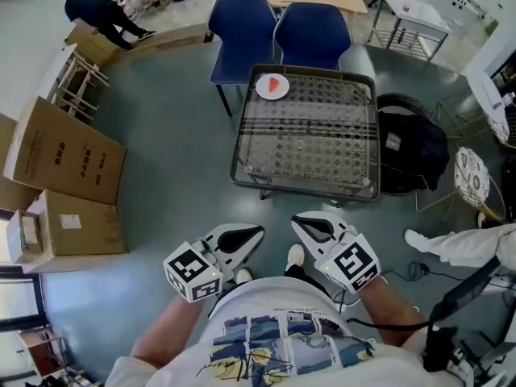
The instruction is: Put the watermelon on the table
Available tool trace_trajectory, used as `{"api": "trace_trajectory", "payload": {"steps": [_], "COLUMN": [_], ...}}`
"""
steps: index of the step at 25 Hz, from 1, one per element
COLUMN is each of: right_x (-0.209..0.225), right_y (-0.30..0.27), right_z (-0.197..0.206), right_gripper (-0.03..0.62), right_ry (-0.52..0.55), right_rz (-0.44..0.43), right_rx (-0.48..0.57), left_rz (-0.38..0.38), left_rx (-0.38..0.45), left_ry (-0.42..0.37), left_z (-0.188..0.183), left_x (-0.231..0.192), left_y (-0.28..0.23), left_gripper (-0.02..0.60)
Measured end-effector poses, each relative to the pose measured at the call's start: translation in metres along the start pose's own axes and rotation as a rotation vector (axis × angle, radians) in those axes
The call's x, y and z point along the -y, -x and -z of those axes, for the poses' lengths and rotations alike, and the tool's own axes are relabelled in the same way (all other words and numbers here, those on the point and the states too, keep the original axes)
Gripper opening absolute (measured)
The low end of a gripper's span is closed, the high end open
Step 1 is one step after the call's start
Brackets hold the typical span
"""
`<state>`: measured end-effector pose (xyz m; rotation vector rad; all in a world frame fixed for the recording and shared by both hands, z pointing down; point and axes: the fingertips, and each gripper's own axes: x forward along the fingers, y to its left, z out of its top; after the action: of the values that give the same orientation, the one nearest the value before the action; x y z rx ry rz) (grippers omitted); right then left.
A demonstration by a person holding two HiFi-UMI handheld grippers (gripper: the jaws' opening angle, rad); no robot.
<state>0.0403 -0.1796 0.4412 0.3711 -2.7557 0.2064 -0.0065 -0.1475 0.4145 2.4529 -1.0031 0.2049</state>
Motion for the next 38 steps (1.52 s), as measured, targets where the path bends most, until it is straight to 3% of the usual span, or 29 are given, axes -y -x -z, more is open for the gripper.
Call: {"api": "trace_trajectory", "payload": {"steps": [8, 18, 29, 38], "right_x": [-0.087, -0.187, -0.256, -0.27], "right_y": [-0.037, -0.061, -0.073, -0.075], "right_z": [-0.018, -0.034, -0.036, -0.039], "right_gripper": [0.011, 0.009, 0.009, 0.009], "right_ry": [0.023, 0.027, 0.06, 0.075], "right_rz": [0.026, 0.094, 0.108, 0.121], "right_rx": [-0.011, -0.003, -0.009, -0.011], "left_rz": [0.02, 0.138, 0.162, 0.194], "left_rx": [0.044, 0.074, 0.072, 0.072], "left_ry": [0.035, 0.039, 0.016, 0.024], "left_z": [0.019, 0.032, 0.064, 0.074], "left_x": [-0.001, 0.025, 0.04, 0.045], "left_y": [0.101, 0.195, 0.238, 0.247], "left_gripper": [0.009, 0.009, 0.009, 0.009]}}
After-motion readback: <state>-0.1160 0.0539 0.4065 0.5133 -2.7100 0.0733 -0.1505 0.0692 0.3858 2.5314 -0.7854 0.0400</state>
